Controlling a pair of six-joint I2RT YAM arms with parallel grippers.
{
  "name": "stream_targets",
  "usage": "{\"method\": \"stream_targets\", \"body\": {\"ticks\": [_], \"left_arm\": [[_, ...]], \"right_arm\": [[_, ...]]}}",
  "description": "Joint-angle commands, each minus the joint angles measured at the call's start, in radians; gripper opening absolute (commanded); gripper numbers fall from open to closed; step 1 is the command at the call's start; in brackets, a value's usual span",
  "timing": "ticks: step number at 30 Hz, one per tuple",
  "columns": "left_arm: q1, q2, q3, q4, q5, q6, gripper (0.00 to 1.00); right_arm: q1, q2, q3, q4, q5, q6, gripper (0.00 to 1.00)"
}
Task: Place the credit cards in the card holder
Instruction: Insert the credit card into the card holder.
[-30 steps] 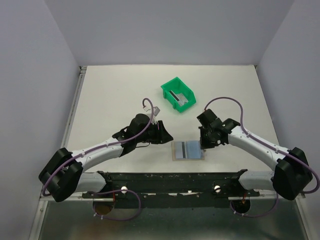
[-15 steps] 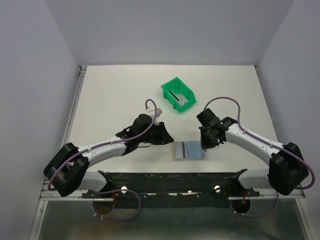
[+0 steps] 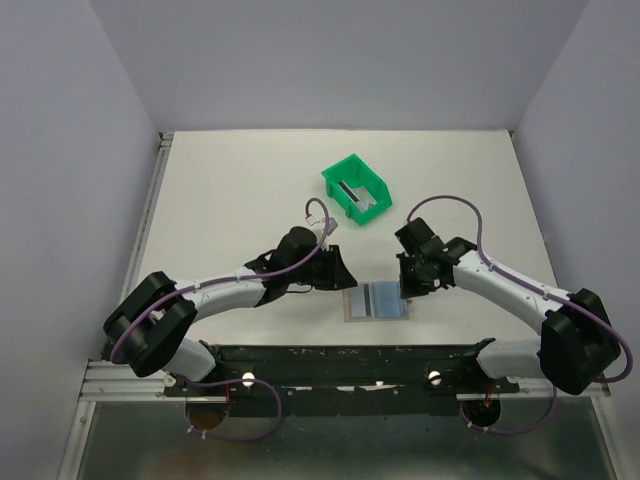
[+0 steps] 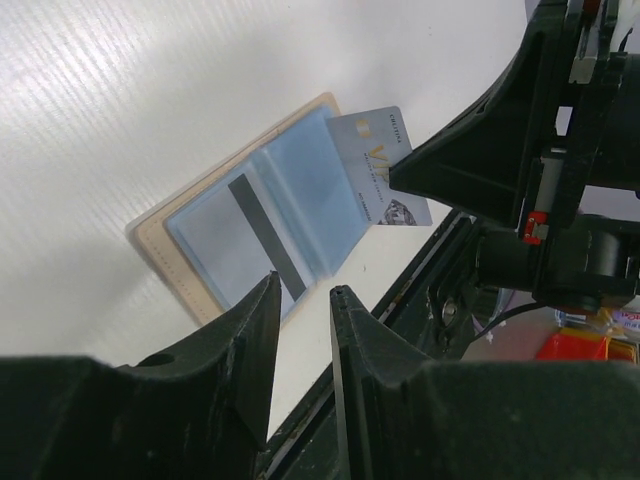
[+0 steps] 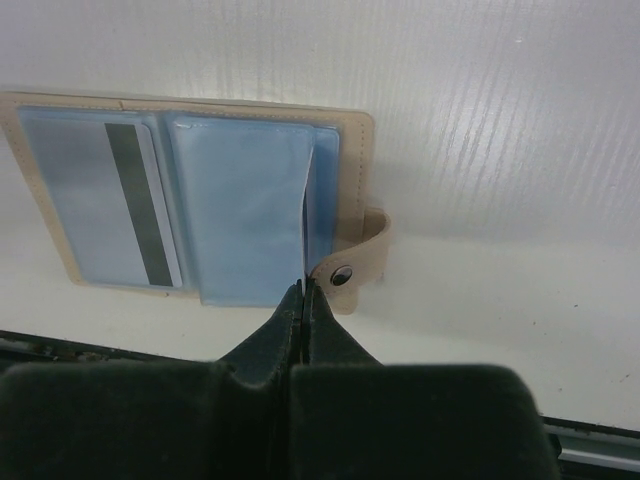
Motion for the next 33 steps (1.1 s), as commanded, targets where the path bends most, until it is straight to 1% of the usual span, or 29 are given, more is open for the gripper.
{"method": "stream_targets", "body": {"ticks": [1,14,15,25,33], "left_arm": [[-0.024,0.04,0.03,0.042,0.026,-0.003,0.37],[-0.068,0.129,0.057,0.059,0.024,-0.006,0.34],[-0.07,0.133,0.057,0.06,0.024,-0.007,0.34],[-0.091,0.179,0.066,0.079,0.032,-0.015,0.32],[-0.096,0.189,0.067,0.082,0.033,-0.018,0.31]], "right_arm": [[-0.005,-0.006,-0.028,0.032,-0.041,-0.009,0.0],[-0.005,-0.072,-0.042,0.055,-0.047,-0.002,0.0],[-0.005,-0.073,-0.04,0.052,-0.077,-0.002,0.0],[-0.005,-0.111,-0.035,0.048,-0.093,-0.002,0.0],[-0.007,-0.101,-0.045,0.058,-0.118,-0.012,0.0]]}}
